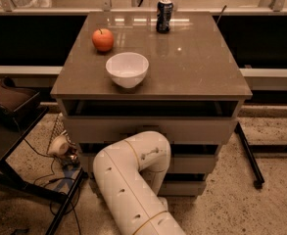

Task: Close bottom drawer

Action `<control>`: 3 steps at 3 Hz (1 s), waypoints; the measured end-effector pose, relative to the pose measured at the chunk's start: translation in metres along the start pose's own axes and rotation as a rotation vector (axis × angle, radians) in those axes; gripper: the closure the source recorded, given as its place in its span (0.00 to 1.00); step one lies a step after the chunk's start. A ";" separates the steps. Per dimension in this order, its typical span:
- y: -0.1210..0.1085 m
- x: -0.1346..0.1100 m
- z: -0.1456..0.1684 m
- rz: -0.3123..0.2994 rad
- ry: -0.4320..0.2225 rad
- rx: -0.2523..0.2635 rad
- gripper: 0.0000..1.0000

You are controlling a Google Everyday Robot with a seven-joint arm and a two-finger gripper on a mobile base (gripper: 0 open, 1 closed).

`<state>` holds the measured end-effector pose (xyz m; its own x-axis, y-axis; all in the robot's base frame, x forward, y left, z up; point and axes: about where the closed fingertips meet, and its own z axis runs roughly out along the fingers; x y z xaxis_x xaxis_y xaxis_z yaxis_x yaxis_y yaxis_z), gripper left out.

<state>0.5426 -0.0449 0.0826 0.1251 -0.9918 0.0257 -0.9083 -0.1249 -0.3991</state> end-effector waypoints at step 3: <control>0.008 0.009 -0.028 0.016 0.051 0.010 1.00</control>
Offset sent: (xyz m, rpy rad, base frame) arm -0.1334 -0.0713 0.1036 -0.2900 0.0071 -0.1589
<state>0.5254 -0.0560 0.1055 0.0899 -0.9938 0.0658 -0.9058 -0.1090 -0.4094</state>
